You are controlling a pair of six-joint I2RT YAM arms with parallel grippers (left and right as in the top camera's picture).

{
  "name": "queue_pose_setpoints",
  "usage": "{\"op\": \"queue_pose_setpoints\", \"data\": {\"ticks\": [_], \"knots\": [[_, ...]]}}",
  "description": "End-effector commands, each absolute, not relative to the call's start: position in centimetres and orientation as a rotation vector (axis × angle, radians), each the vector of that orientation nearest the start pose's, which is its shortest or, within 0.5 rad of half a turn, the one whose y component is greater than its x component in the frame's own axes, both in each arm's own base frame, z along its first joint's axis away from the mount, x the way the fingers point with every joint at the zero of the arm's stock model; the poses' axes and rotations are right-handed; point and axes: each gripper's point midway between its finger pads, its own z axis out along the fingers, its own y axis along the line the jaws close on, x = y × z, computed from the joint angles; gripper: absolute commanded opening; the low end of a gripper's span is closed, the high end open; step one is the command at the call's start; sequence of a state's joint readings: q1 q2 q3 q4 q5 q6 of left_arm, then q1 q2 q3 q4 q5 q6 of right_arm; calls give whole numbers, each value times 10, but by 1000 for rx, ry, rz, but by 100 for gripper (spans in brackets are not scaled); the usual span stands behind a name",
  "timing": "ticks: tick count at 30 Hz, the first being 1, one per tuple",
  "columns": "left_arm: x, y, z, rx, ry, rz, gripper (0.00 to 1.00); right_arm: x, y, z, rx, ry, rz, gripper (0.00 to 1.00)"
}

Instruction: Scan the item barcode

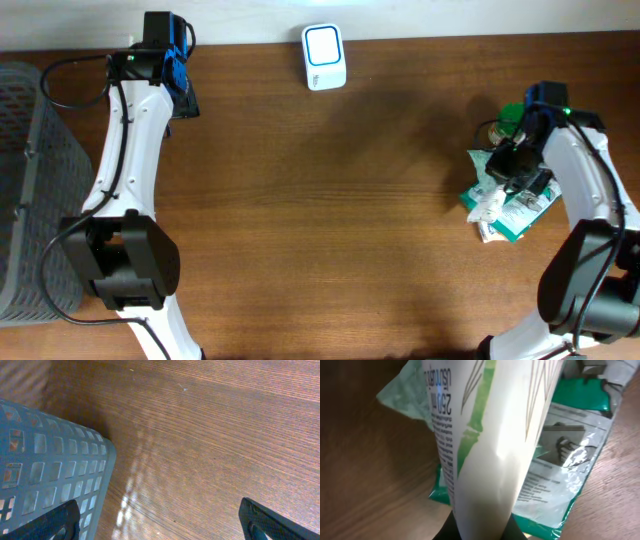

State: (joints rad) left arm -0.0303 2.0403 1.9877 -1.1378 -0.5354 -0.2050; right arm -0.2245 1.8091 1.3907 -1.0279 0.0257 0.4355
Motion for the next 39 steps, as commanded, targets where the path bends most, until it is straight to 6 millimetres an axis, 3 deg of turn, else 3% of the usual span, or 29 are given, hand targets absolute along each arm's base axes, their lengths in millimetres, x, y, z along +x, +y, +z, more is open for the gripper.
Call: {"op": "queue_pose_setpoints", "data": {"ticks": [1, 5, 6, 8, 11, 12, 16, 17, 19, 21, 23, 24, 25, 27, 30, 34, 39], "knots": [[472, 74, 195, -371, 2598, 658, 99, 355, -100, 95, 1072, 2753, -42, 4], [472, 74, 195, -371, 2598, 658, 99, 361, -127, 98, 1163, 2650, -87, 7], [472, 74, 195, -371, 2598, 658, 99, 360, -128, 98, 1167, 2651, -83, 22], [472, 74, 195, -371, 2598, 658, 99, 358, -124, 97, 1154, 2671, -70, 39], [472, 74, 195, -371, 2598, 658, 99, 359, -107, 99, 1036, 2748, 54, 41], [472, 74, 195, -371, 2598, 658, 99, 358, -105, 107, 1027, 2760, 68, 41], [472, 74, 195, -371, 2598, 658, 99, 358, -82, 171, 750, 2757, 172, 40], [472, 74, 195, -371, 2598, 658, 99, 352, -69, 200, 629, 2725, 214, 41], [472, 74, 195, -371, 2598, 658, 99, 336, -55, 233, 521, 2671, 228, 42], [472, 74, 195, -371, 2598, 658, 99, 307, -40, 270, 443, 2601, 217, 45], [472, 74, 195, -371, 2598, 658, 99, 261, -26, 306, 390, 2517, 204, 49], [472, 74, 195, -371, 2598, 658, 99, 236, -21, 316, 383, 2494, 201, 80], [472, 74, 195, -371, 2598, 658, 99, 218, -17, 321, 380, 2483, 199, 98], [472, 74, 195, -371, 2598, 658, 99, 184, -9, 335, 362, 2418, 190, 98], [472, 74, 195, -371, 2598, 658, 99, 156, -3, 352, 330, 2303, 174, 99], [472, 74, 195, -371, 2598, 658, 99, 140, 0, 361, 308, 2238, 153, 98], [472, 74, 195, -371, 2598, 658, 99, 141, -2, 347, 240, 2267, 115, 98]]}}
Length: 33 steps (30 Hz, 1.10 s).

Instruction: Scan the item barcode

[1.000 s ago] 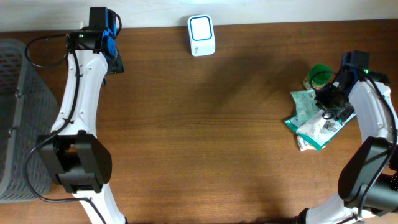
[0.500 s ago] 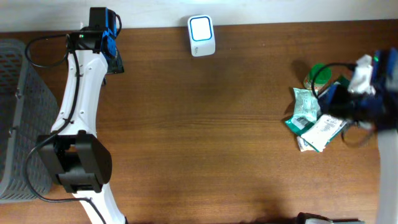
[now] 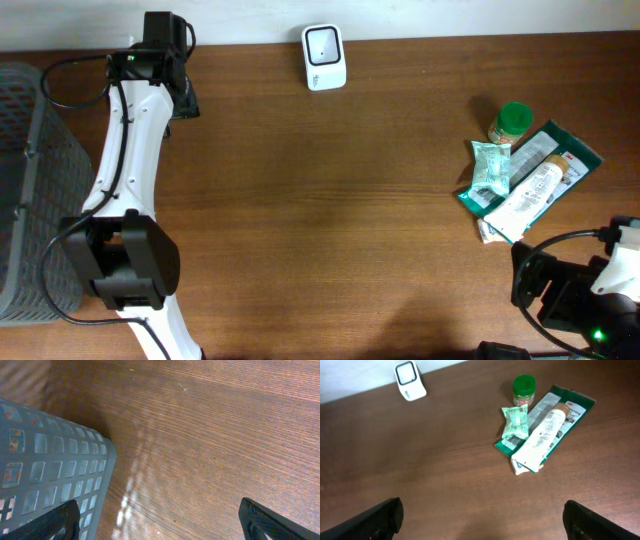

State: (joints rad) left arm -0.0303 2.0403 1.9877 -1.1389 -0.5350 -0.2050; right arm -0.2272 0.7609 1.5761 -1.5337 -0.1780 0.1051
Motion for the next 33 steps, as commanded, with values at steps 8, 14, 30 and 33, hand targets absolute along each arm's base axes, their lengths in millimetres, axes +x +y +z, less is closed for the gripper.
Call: {"op": "queue_pose_setpoints", "data": {"ticks": [8, 14, 30, 33], "knots": [[472, 74, 195, -371, 2598, 658, 99, 186, 3, 291, 61, 1888, 88, 98], [472, 74, 195, -371, 2598, 658, 99, 207, 11, 229, 4, 1782, 108, 98], [472, 74, 195, -371, 2598, 658, 99, 245, 10, 198, -15, 1479, 93, 98], [472, 74, 195, -371, 2598, 658, 99, 245, 15, 158, -23, 1639, 126, 98]]}}
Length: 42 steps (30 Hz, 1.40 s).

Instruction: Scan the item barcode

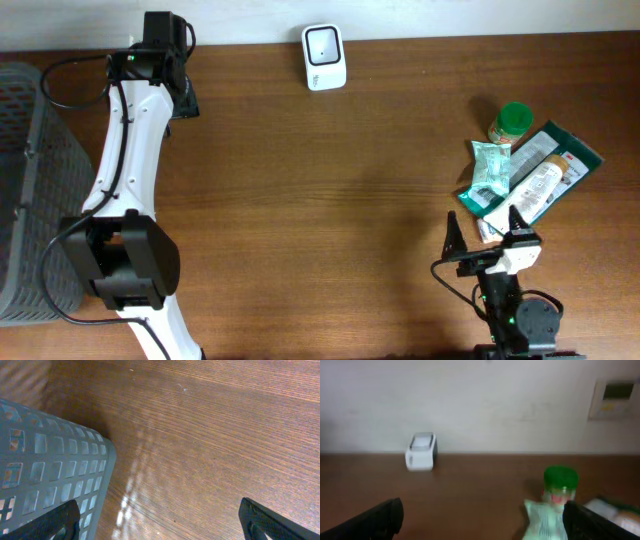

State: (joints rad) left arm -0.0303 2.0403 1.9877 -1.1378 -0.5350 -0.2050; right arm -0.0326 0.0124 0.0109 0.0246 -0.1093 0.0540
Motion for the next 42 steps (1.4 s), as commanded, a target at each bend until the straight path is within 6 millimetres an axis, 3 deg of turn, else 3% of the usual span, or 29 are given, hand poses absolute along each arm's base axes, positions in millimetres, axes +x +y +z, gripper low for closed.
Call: {"op": "queue_pose_setpoints", "data": {"ticks": [1, 18, 20, 24, 27, 29, 31, 34, 37, 40, 42], "knots": [[472, 74, 195, -371, 2598, 658, 99, 245, 15, 158, -25, 1640, 129, 99], [472, 73, 194, -367, 2600, 654, 99, 245, 15, 159, -26, 1637, 129, 98], [471, 64, 205, -348, 2579, 638, 99, 245, 15, 159, -26, 1637, 129, 98], [462, 42, 249, -310, 2487, 579, 99, 245, 15, 159, -26, 1637, 129, 98], [446, 41, 280, -321, 2429, 546, 99, 245, 15, 159, -26, 1637, 129, 98], [433, 38, 287, -313, 2423, 501, 99, 245, 15, 159, -26, 1637, 129, 98], [416, 42, 282, -322, 2418, 501, 99, 245, 15, 159, -26, 1637, 129, 98], [408, 42, 256, -348, 2305, 406, 99, 245, 15, 159, -27, 1637, 129, 98], [399, 27, 228, -189, 2174, 204, 99, 245, 15, 159, -26, 1637, 129, 98], [366, 21, 214, -61, 2024, 143, 99, 245, 15, 159, -26, 1637, 129, 98], [336, 25, 203, -78, 1917, 143, 99, 245, 15, 159, -26, 1637, 129, 98]]}}
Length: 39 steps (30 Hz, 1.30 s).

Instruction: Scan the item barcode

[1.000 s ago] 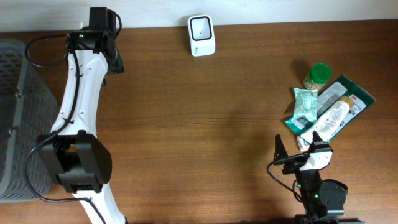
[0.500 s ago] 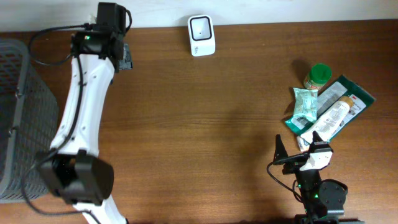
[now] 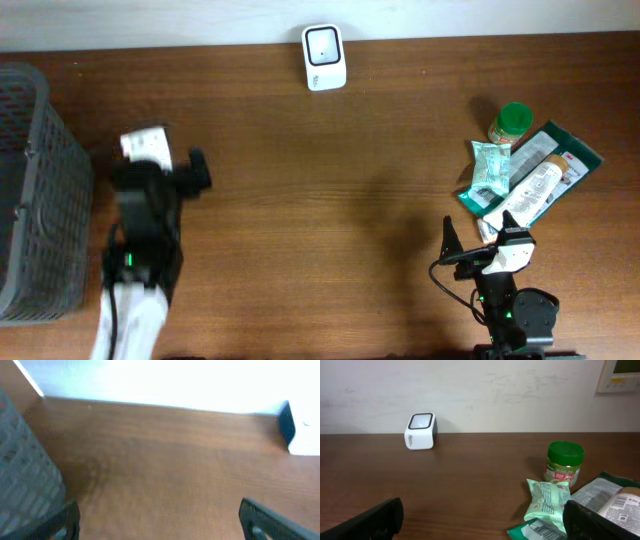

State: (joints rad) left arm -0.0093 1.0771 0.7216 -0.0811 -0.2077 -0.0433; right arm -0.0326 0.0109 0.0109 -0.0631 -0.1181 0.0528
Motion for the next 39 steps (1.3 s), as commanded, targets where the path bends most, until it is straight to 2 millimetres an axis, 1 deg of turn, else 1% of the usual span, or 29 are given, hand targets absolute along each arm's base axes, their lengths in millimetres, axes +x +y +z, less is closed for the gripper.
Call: {"op": "queue_pose_setpoints", "data": {"ticks": [1, 4, 6, 8, 9, 10, 11, 13, 14, 17, 18, 20, 39], "knots": [[323, 25, 197, -82, 1866, 141, 99, 245, 15, 159, -26, 1637, 129, 98], [291, 25, 185, -92, 1712, 133, 99, 245, 15, 159, -27, 1637, 129, 99], [276, 29, 171, -100, 1674, 137, 99, 245, 15, 159, -26, 1637, 129, 98], [270, 22, 162, 9, 1670, 163, 99, 245, 15, 159, -26, 1637, 129, 98], [268, 16, 158, 97, 1679, 179, 99, 245, 15, 159, -26, 1637, 129, 99], [265, 10, 152, 180, 1698, 194, 99, 245, 15, 159, -26, 1637, 129, 98], [263, 8, 145, 221, 1723, 209, 99, 245, 15, 159, -26, 1637, 129, 98], [257, 10, 136, 228, 1758, 219, 99, 245, 15, 159, -26, 1637, 129, 98], [254, 11, 135, 224, 1763, 222, 99, 245, 15, 159, -26, 1637, 129, 98], [249, 16, 137, 202, 1730, 251, 99, 245, 15, 159, -27, 1637, 129, 98], [248, 17, 141, 190, 1711, 262, 99, 245, 15, 159, -26, 1637, 129, 98], [245, 17, 157, 182, 1642, 271, 99, 245, 15, 159, -26, 1637, 129, 98], [245, 17, 157, 183, 1646, 271, 99, 245, 15, 159, -26, 1637, 129, 98]]}}
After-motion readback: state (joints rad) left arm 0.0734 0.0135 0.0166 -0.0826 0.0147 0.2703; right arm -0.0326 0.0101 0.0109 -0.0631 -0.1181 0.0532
